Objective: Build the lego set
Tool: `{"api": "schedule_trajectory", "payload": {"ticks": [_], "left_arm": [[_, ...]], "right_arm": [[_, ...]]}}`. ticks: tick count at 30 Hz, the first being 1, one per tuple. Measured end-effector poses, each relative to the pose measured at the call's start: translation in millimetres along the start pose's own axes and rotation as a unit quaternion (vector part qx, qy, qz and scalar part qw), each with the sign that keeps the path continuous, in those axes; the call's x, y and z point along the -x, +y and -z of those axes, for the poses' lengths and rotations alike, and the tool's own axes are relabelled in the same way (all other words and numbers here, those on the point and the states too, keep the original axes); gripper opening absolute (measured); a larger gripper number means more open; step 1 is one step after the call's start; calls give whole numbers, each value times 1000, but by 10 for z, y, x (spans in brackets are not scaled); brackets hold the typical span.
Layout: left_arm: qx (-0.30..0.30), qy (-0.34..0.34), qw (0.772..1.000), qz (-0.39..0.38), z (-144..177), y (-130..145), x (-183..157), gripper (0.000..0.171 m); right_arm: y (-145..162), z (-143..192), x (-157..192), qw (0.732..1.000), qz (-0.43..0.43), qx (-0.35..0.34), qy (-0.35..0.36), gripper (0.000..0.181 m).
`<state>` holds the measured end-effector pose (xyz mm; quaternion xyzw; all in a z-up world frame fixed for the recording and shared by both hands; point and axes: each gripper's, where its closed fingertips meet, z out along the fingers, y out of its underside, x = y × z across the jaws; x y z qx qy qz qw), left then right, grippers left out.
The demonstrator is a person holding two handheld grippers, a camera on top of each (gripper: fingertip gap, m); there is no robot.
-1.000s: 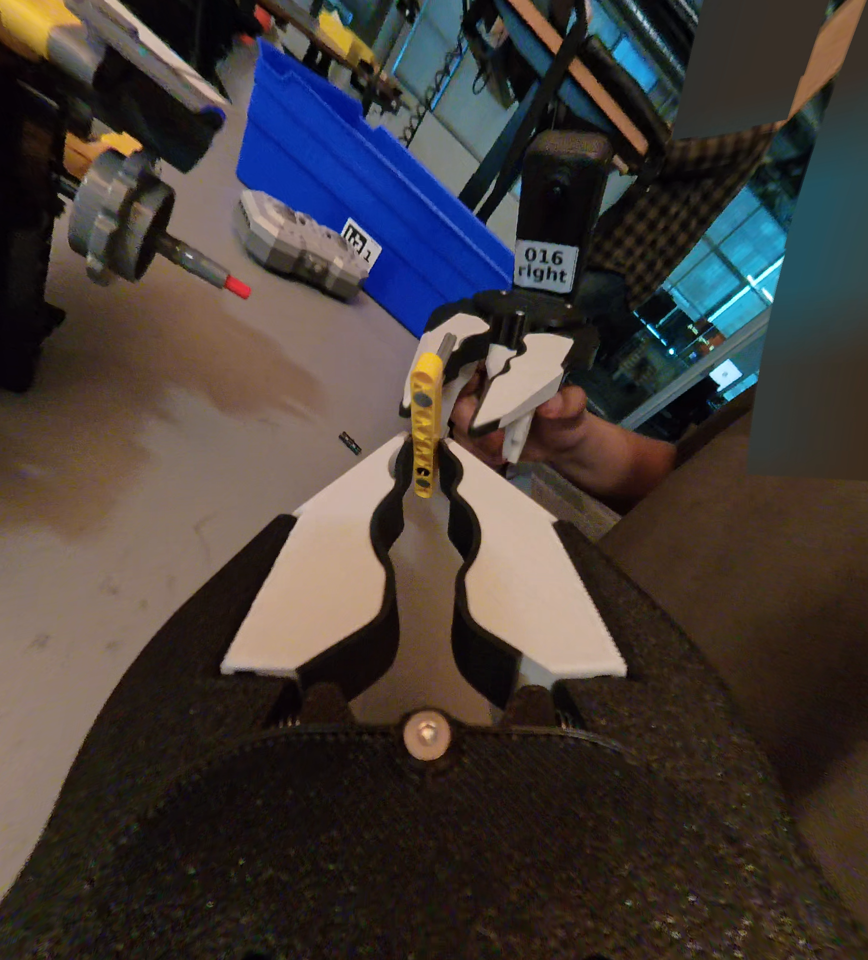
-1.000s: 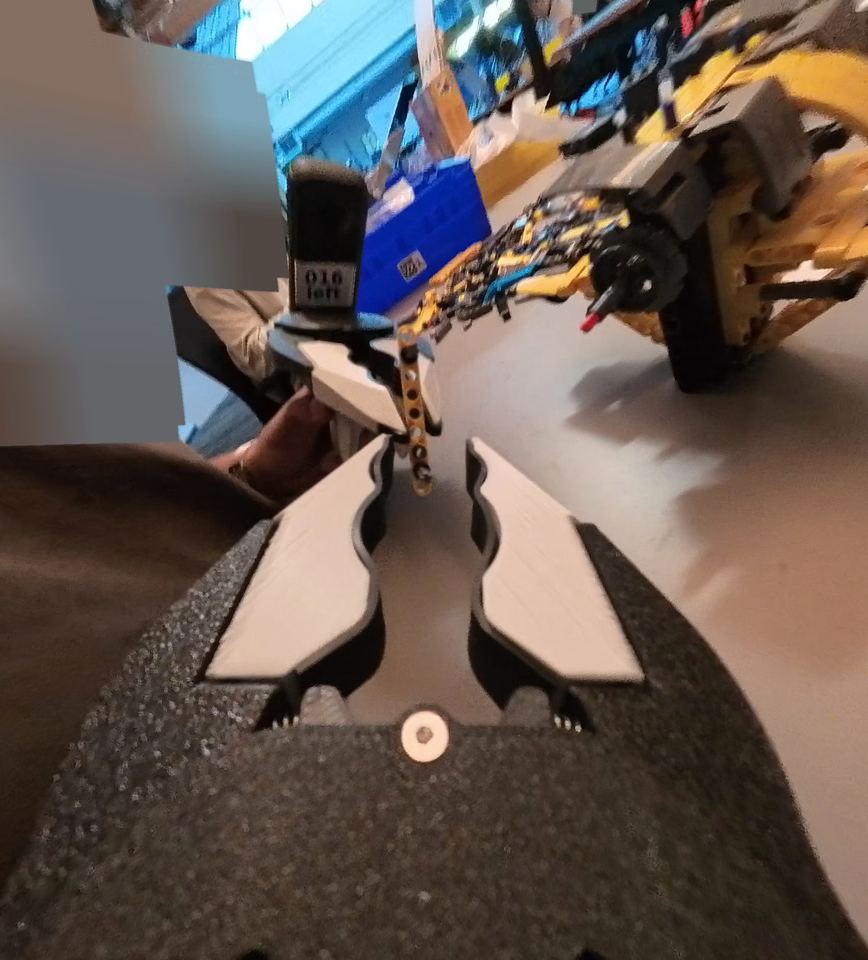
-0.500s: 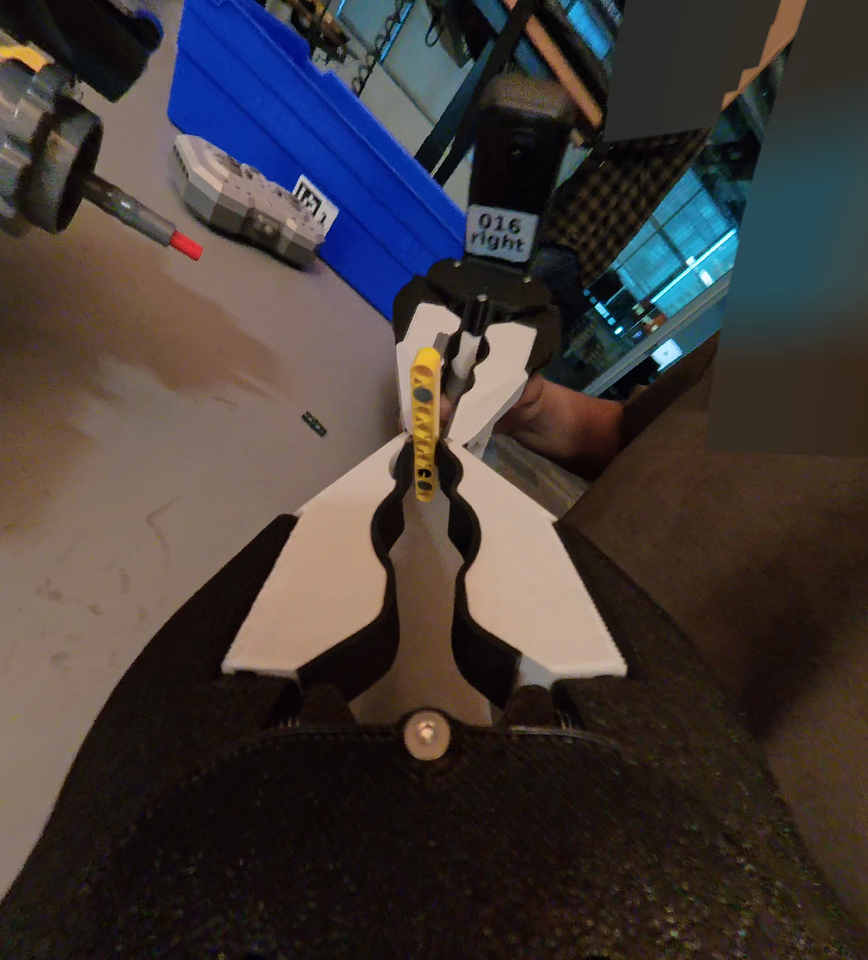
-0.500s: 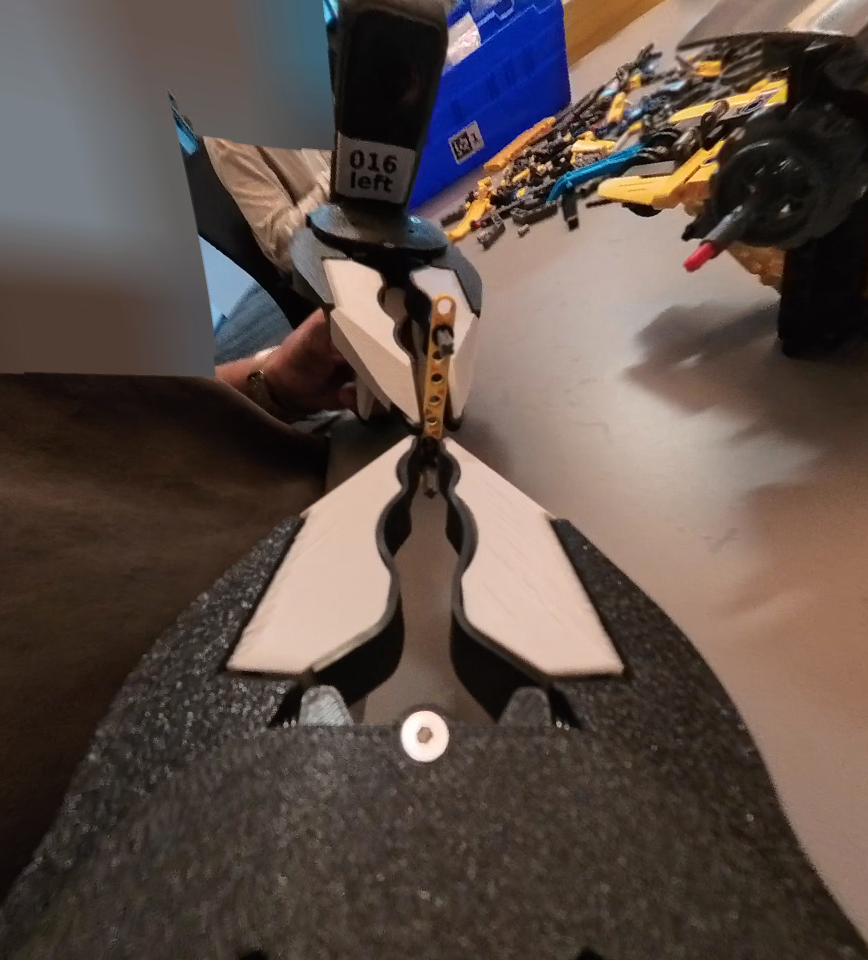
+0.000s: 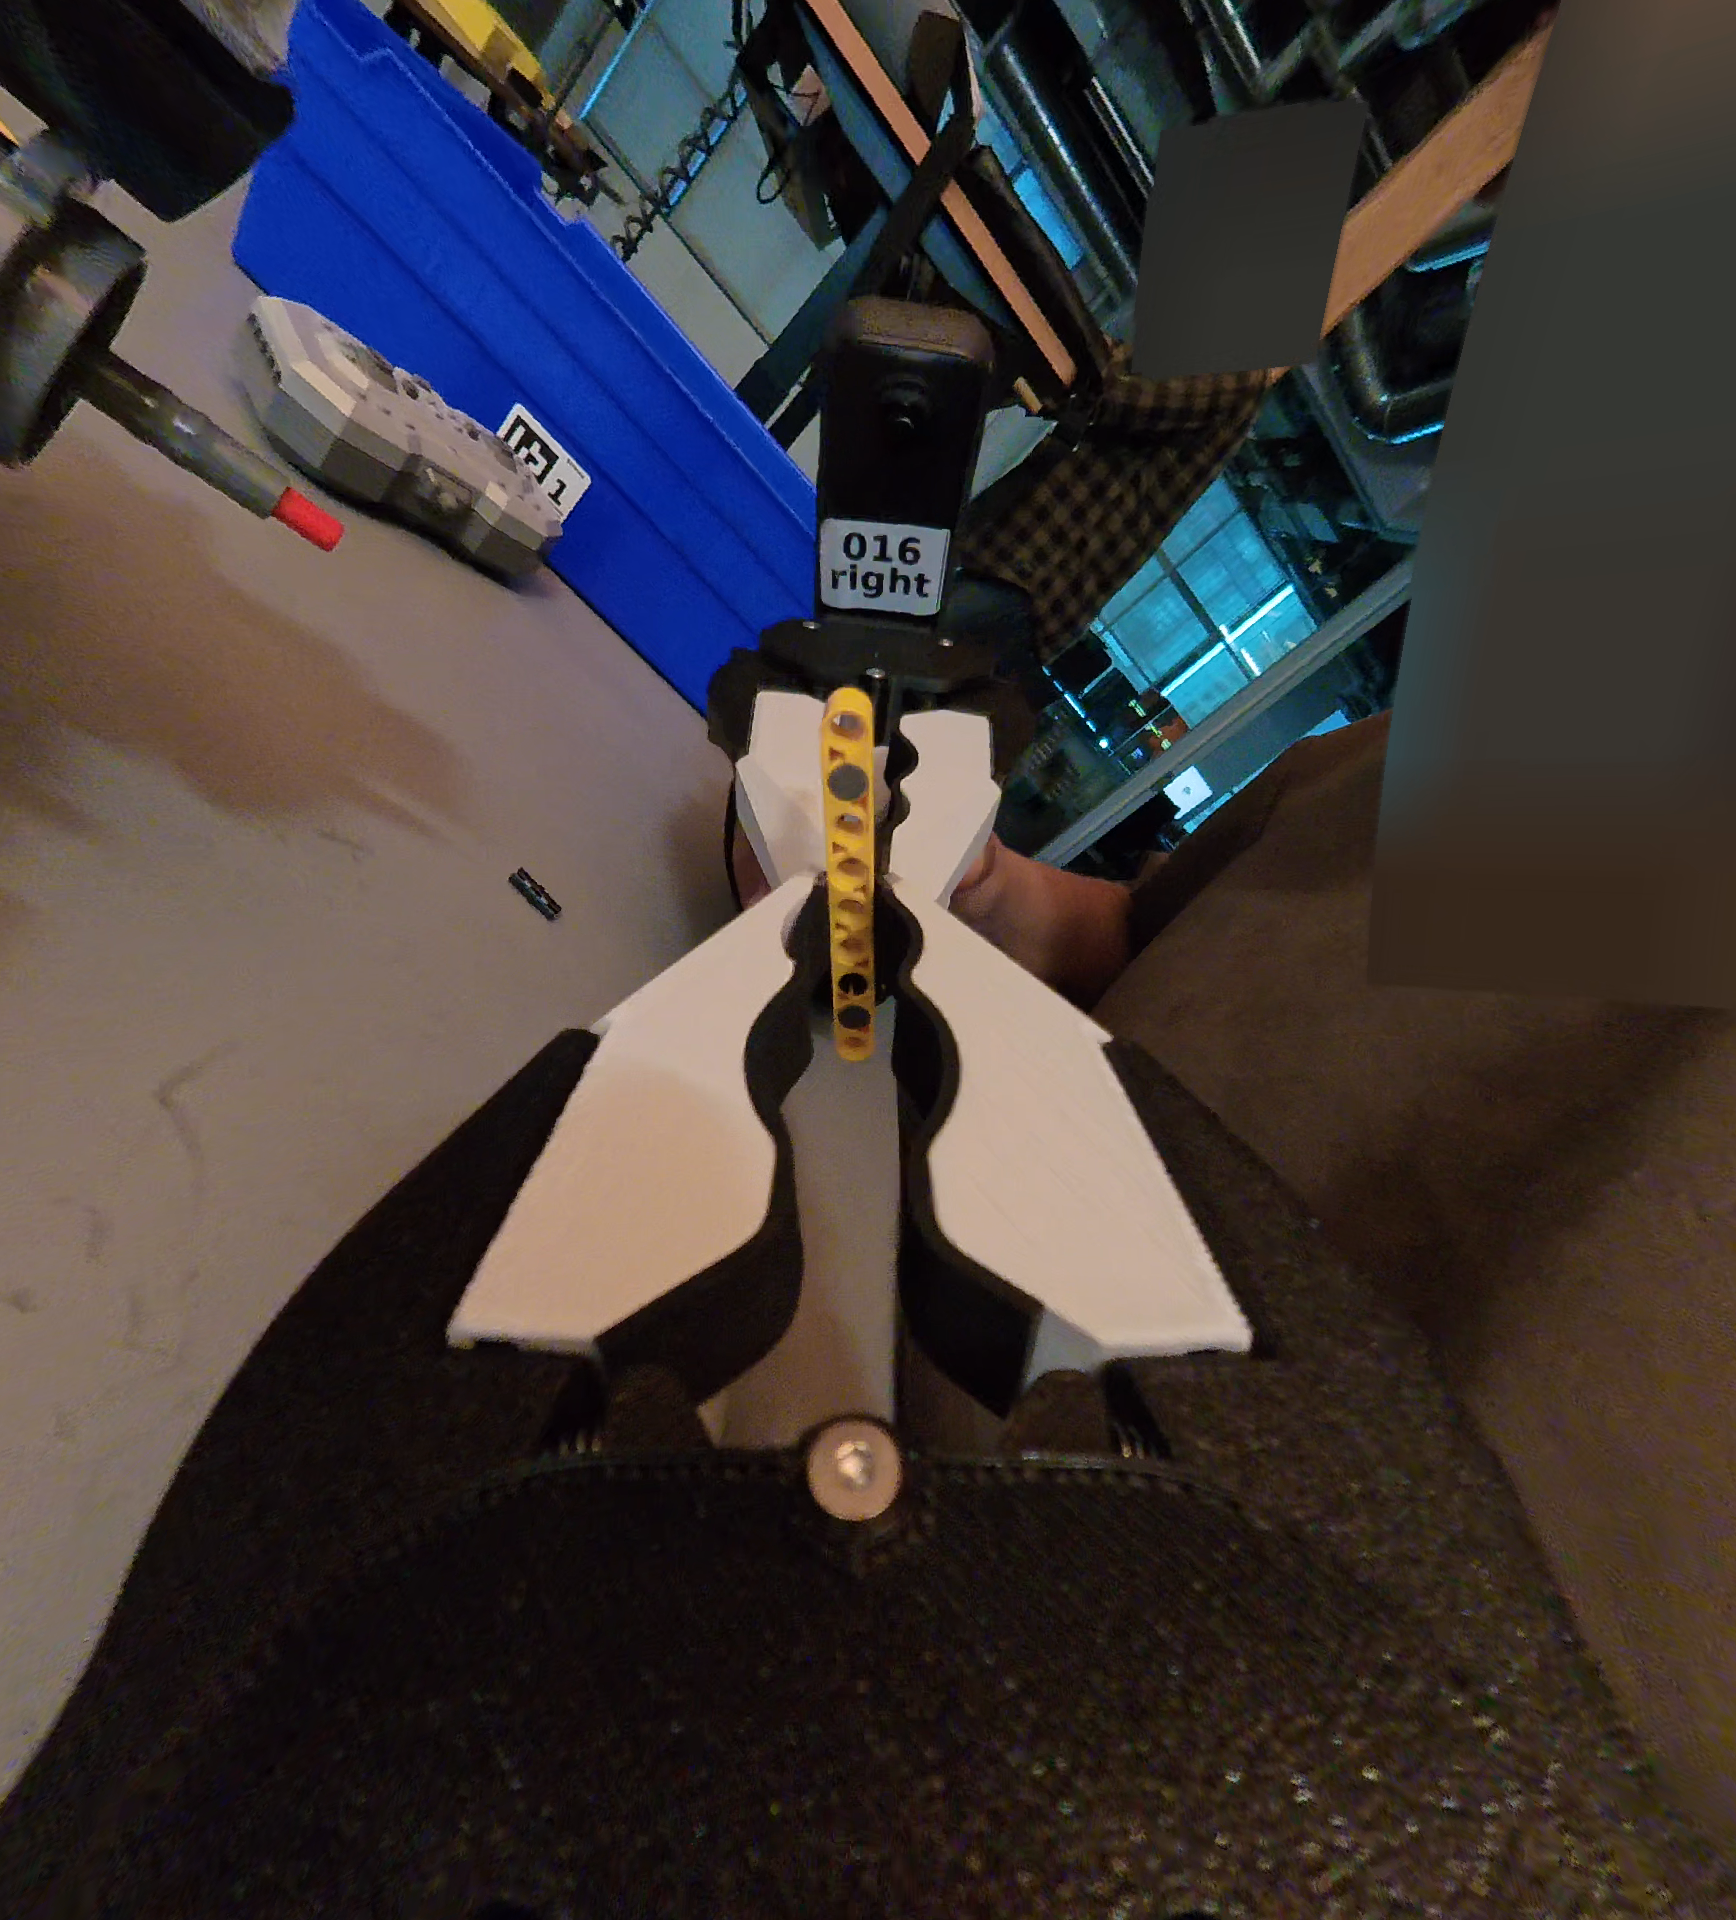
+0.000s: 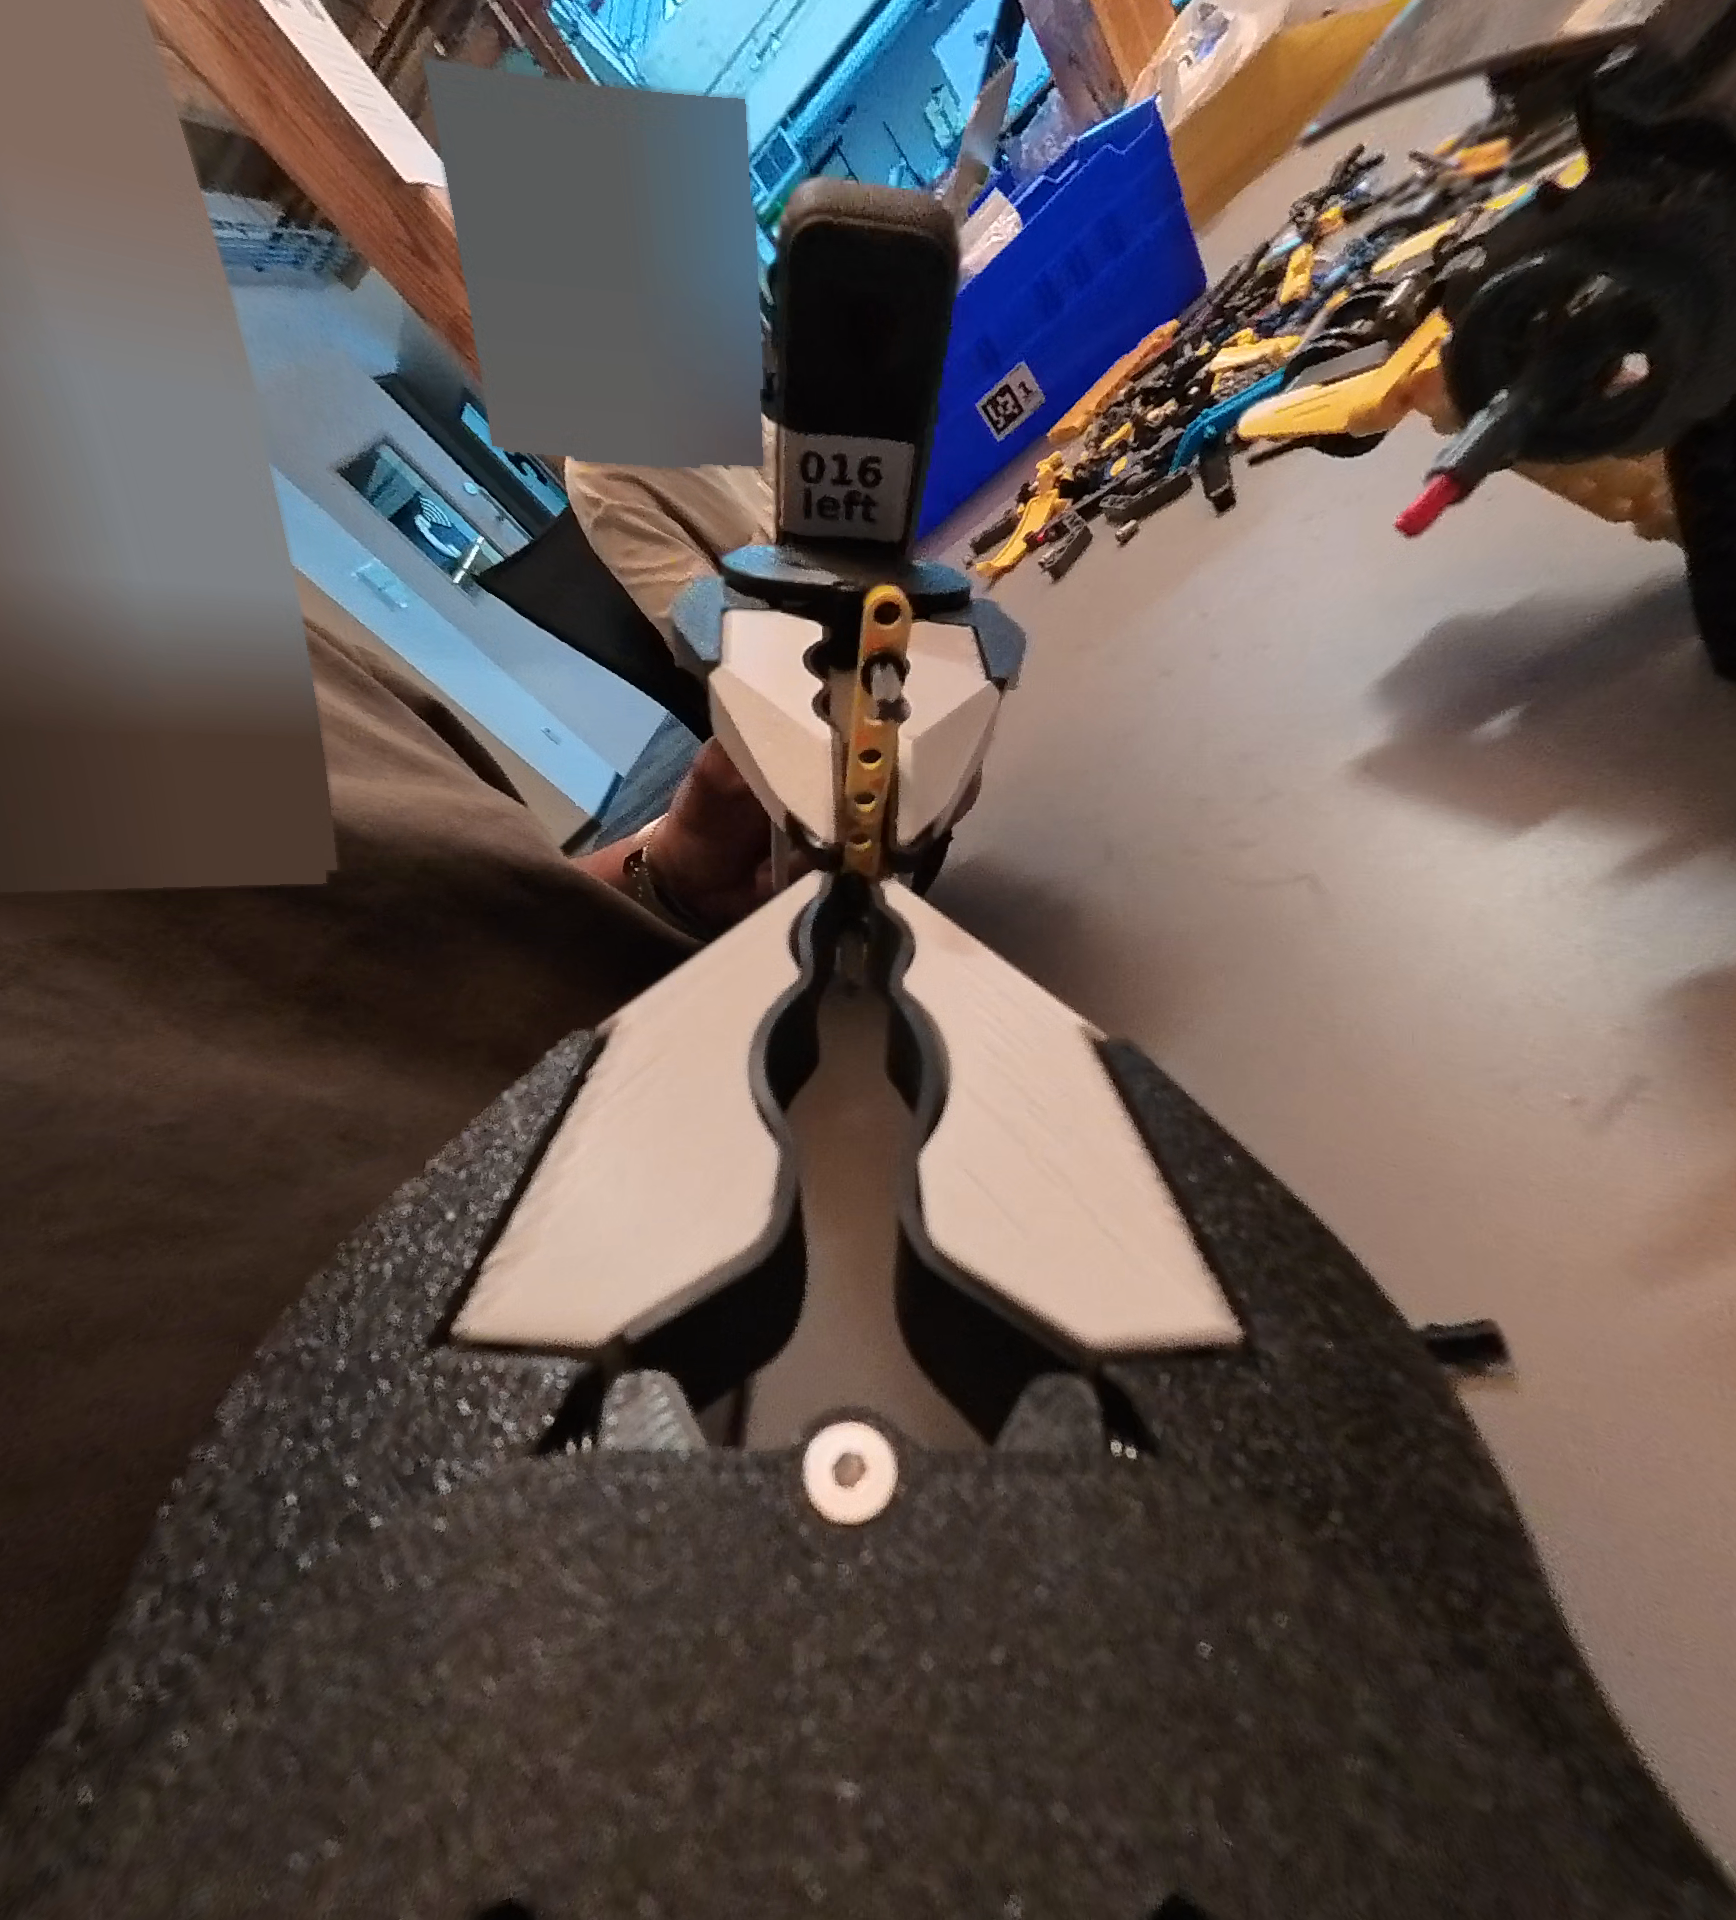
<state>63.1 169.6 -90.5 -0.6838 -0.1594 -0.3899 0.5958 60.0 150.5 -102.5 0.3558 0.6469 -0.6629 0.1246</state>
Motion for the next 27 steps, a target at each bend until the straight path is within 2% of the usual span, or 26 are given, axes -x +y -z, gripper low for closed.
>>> {"api": "schedule_trajectory", "payload": {"ticks": [11,19,24,26,27], "left_arm": [[-22,-9,1000,10,20,-45,-161,4],[-32,-12,999,31,-18,-46,-133,5],[-44,-11,998,52,-36,-76,-88,6],[-53,-3,997,60,11,-94,-96,5],[-60,-18,996,67,112,-92,-32,4]], "right_arm": [[-96,35,153,997,-54,-33,-31,1],[-126,93,127,989,-107,-80,-57,0],[-148,120,77,986,-115,-108,-47,0],[-231,208,25,980,-126,-149,-39,0],[-400,451,-94,964,-150,-219,-32,1]]}}
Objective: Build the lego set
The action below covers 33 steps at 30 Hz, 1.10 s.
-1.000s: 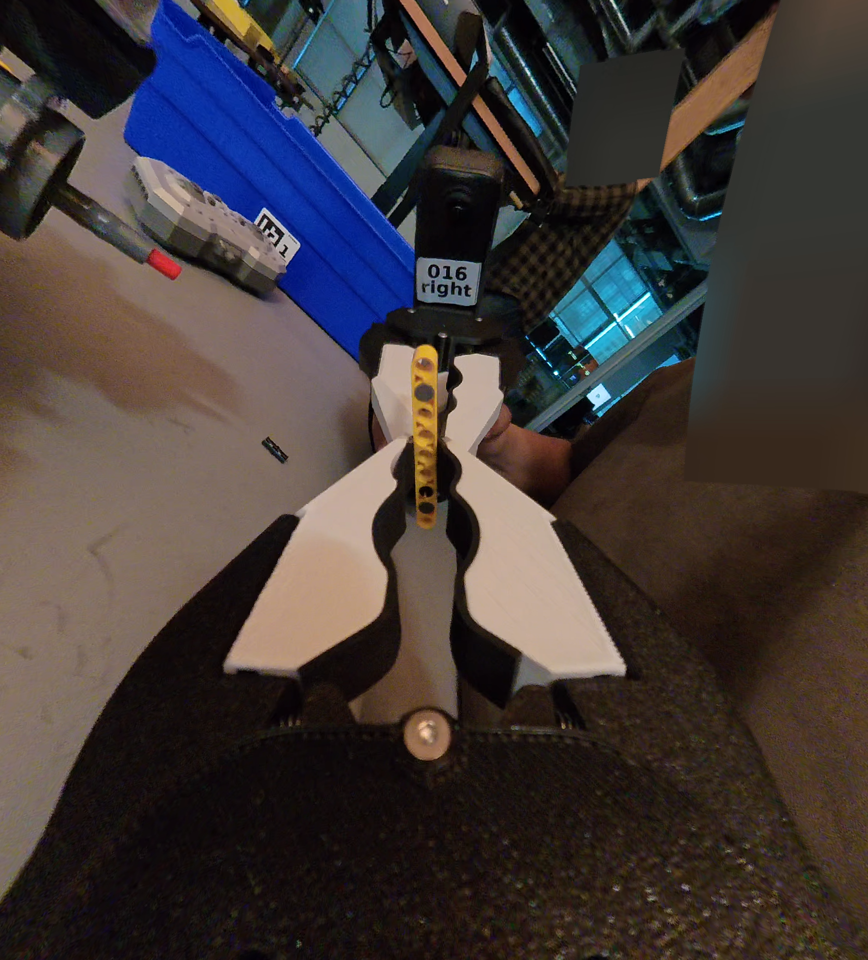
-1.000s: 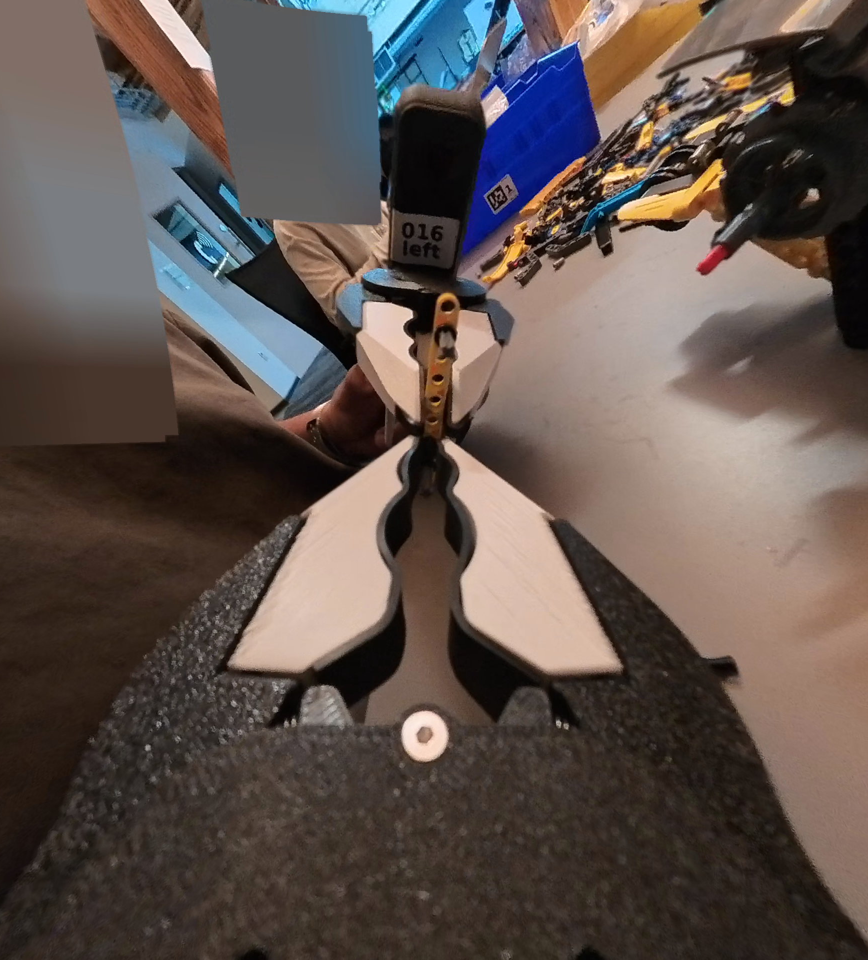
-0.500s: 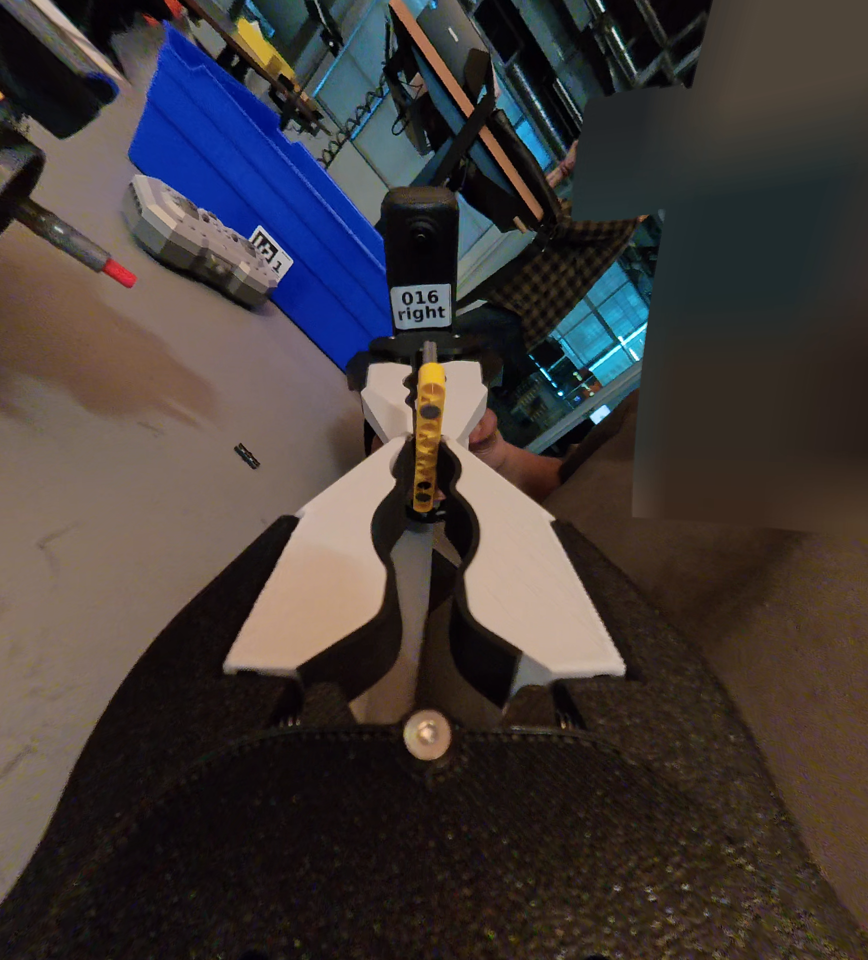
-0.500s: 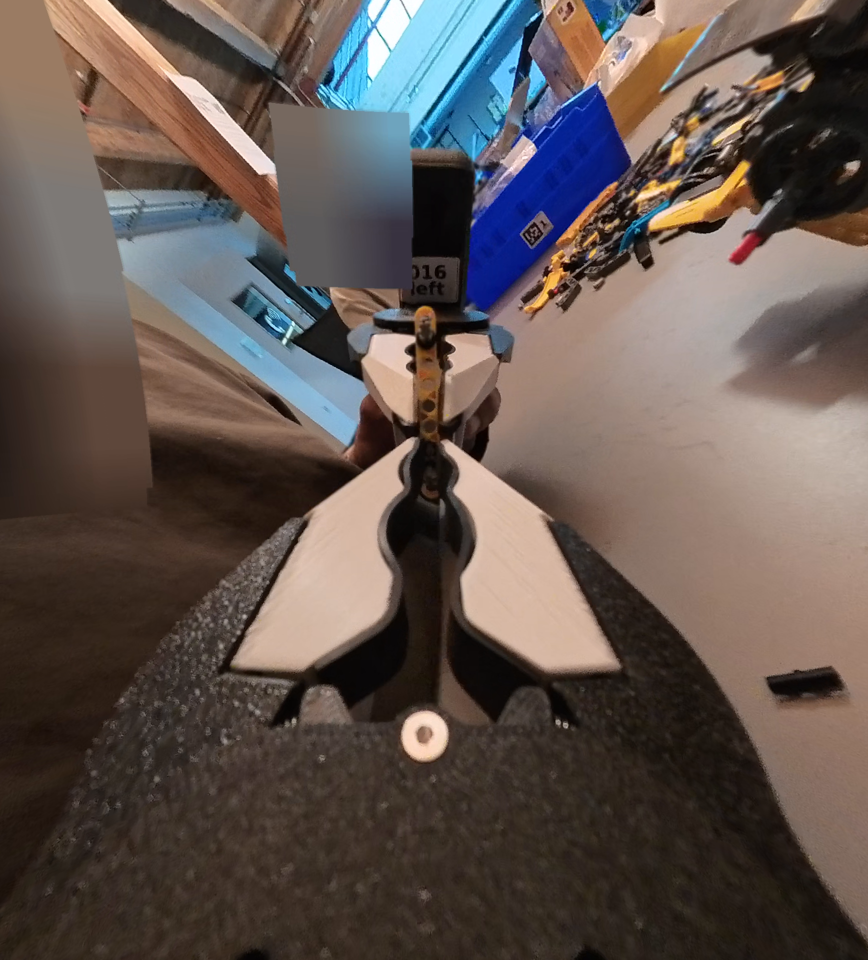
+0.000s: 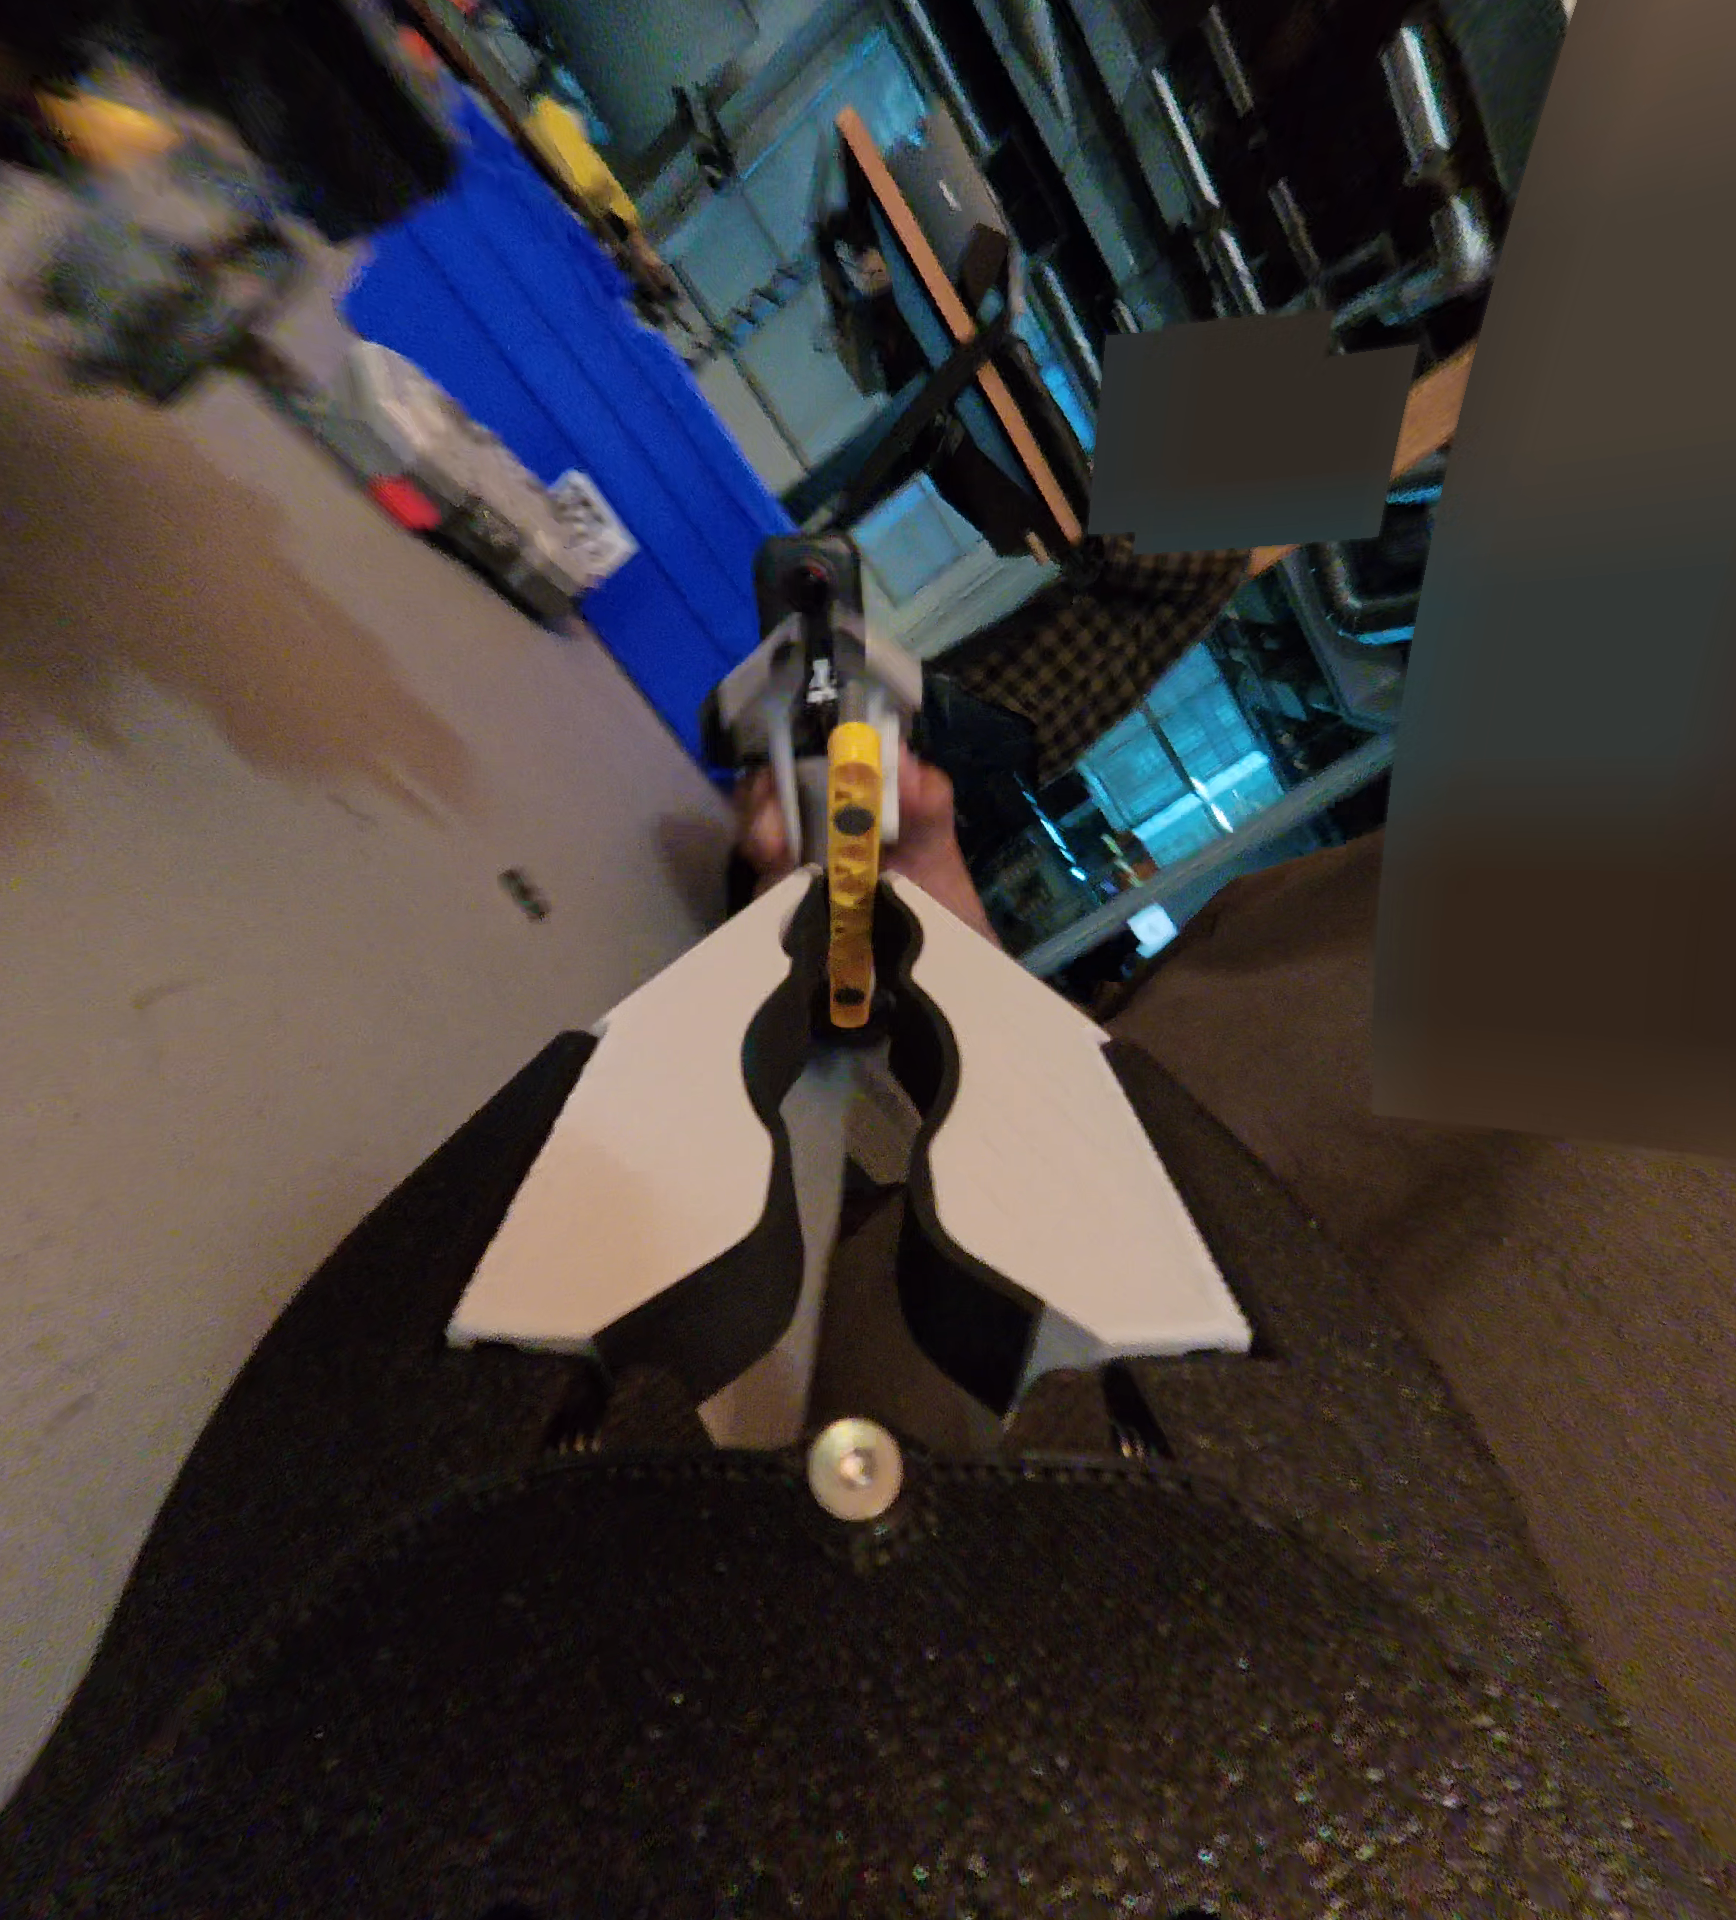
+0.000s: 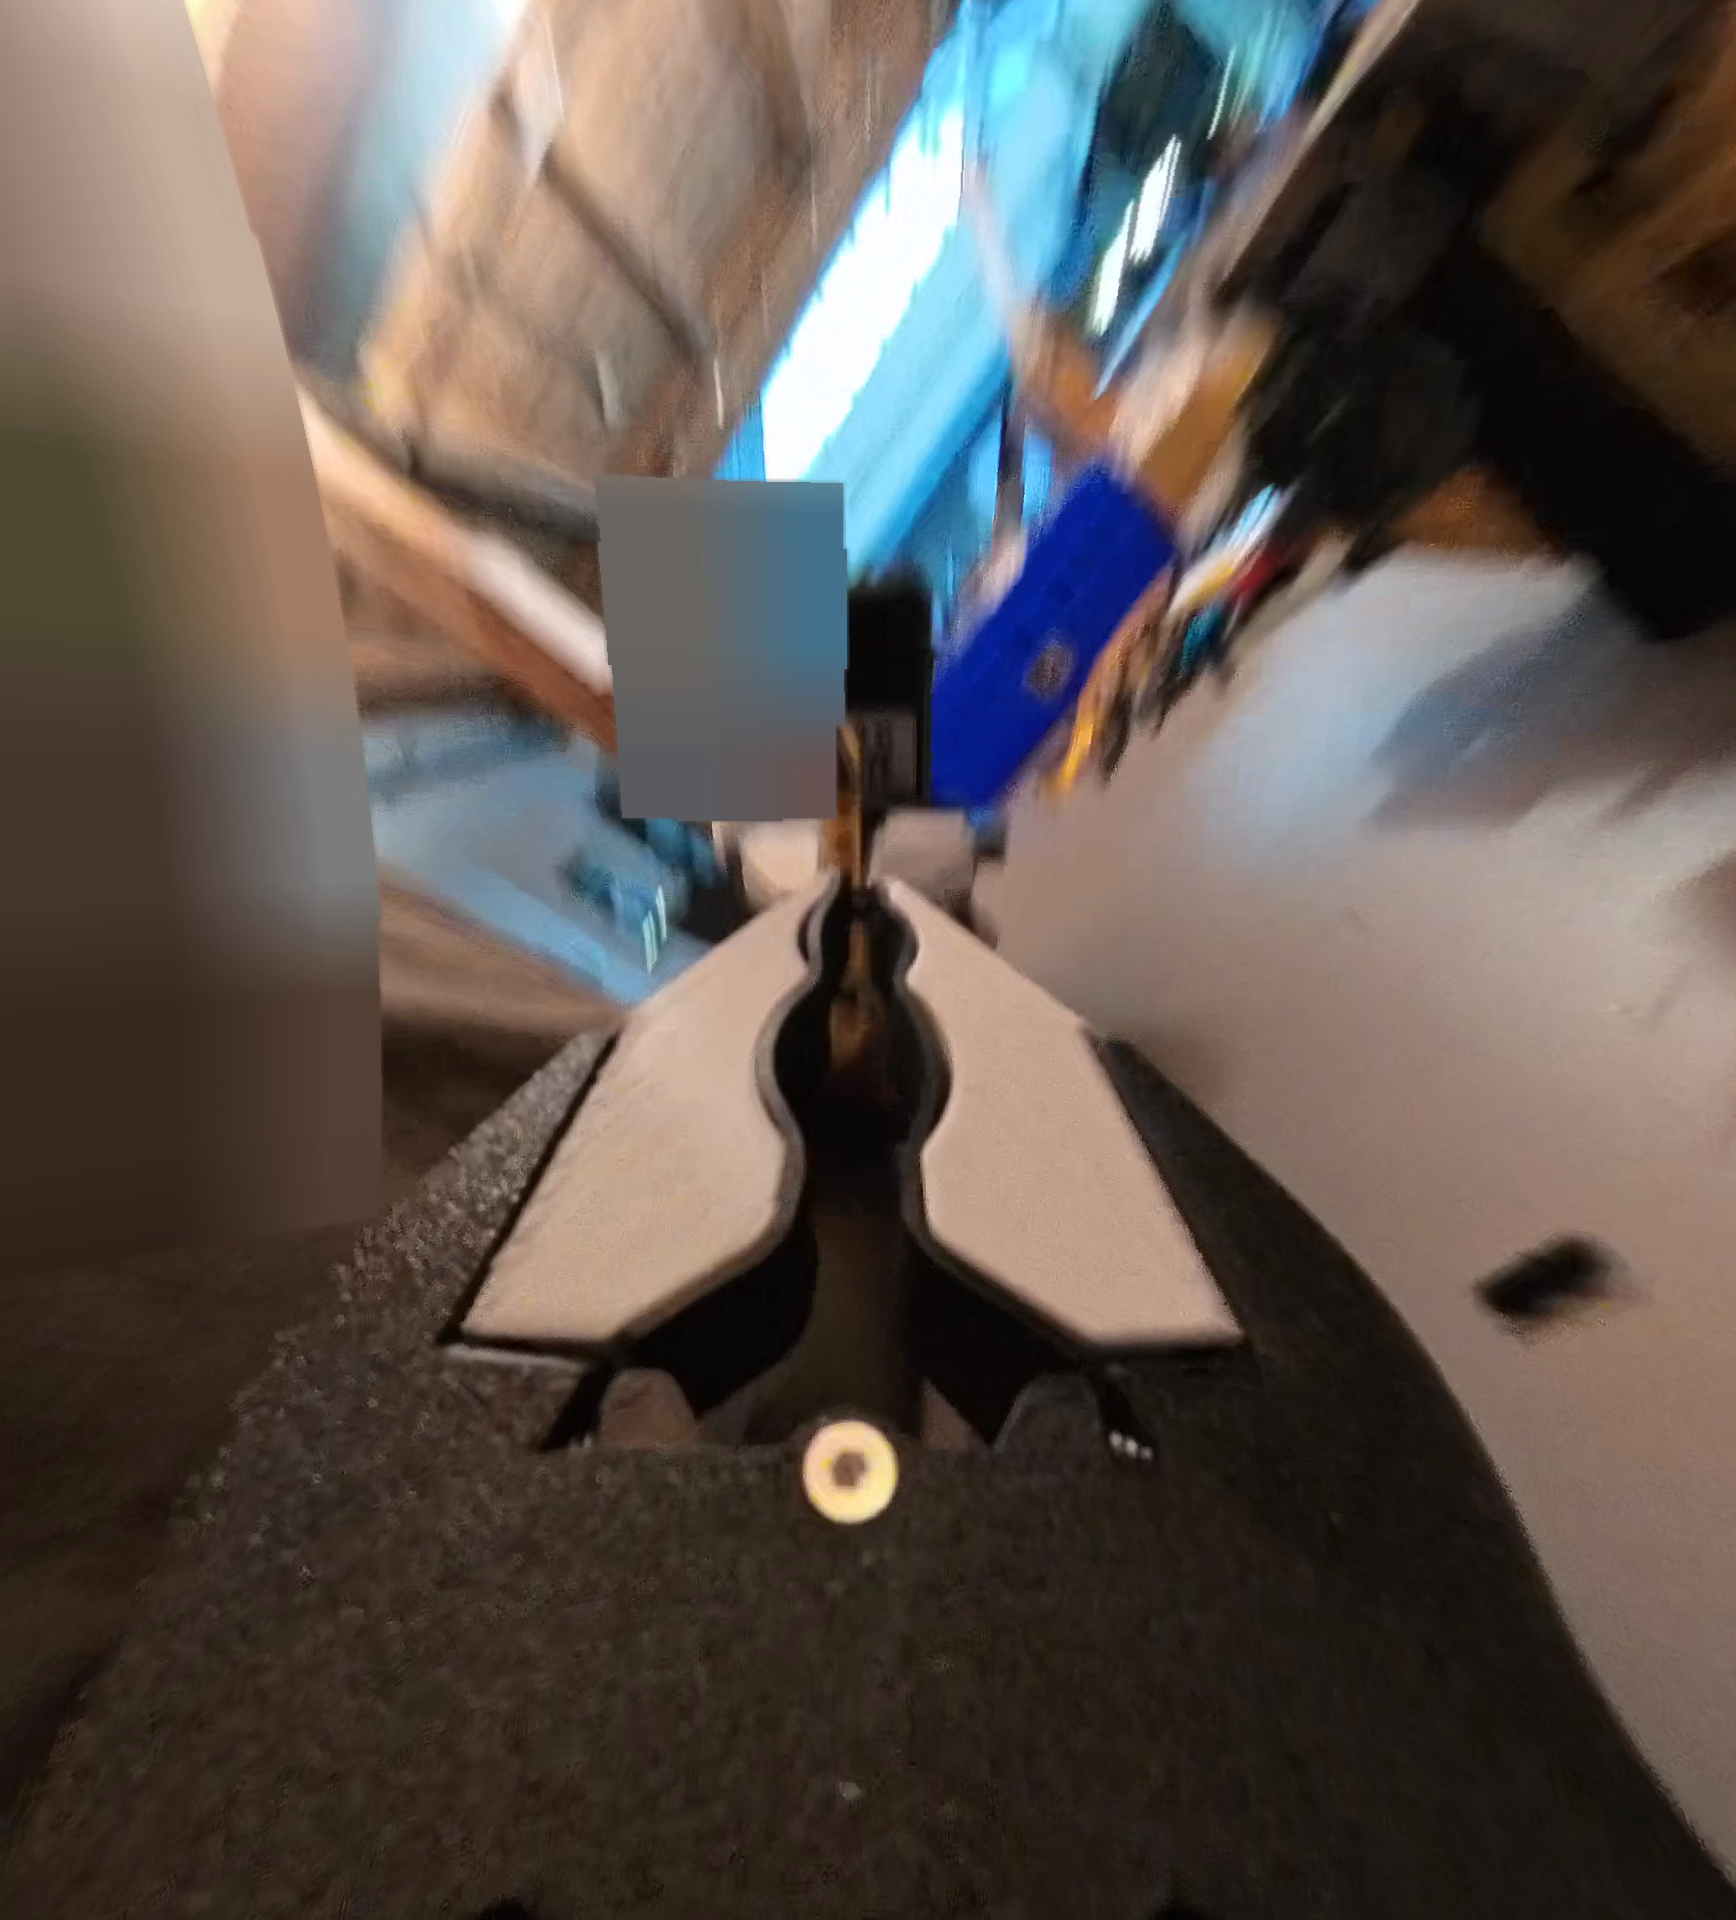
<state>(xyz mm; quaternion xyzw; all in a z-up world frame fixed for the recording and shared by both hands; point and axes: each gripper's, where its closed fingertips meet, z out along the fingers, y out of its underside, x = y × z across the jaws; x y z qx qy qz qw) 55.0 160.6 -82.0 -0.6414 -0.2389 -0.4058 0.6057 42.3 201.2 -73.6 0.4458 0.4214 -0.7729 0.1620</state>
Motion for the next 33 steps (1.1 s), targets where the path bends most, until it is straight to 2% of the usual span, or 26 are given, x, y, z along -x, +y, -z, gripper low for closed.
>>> {"api": "schedule_trajectory", "payload": {"ticks": [1,2,3,5,9,11,16,21,24,27,30,33], "left_arm": [[-5,-34,999,-4,103,-6,119,4],[-2,-59,998,-14,157,-9,188,4],[-1,-60,998,-22,154,-38,165,5],[3,-48,998,-41,67,-95,76,5],[-8,-26,999,-22,17,-151,124,5],[0,-29,1000,-10,32,-109,183,5],[45,-97,994,-24,34,47,391,5],[84,-124,988,-32,-24,185,464,5],[100,-136,985,-39,-26,250,494,5],[98,-138,985,-40,-30,253,493,5],[69,-118,990,-16,-36,191,454,5],[29,-107,994,-7,-22,97,422,6]], "right_arm": [[-308,255,-116,998,-7,-63,23,0],[-376,452,-285,994,27,-59,83,0],[-310,526,-362,990,58,-27,125,0],[-138,434,-298,987,79,20,135,1],[-82,348,-331,984,100,34,146,2],[26,332,-370,979,114,62,156,2],[355,295,-433,931,226,184,220,3],[693,374,-633,892,217,293,267,3],[670,426,-701,878,230,299,294,3],[619,456,-701,878,234,287,302,5],[473,440,-628,886,250,243,305,24],[408,308,-470,885,296,209,293,29]]}}
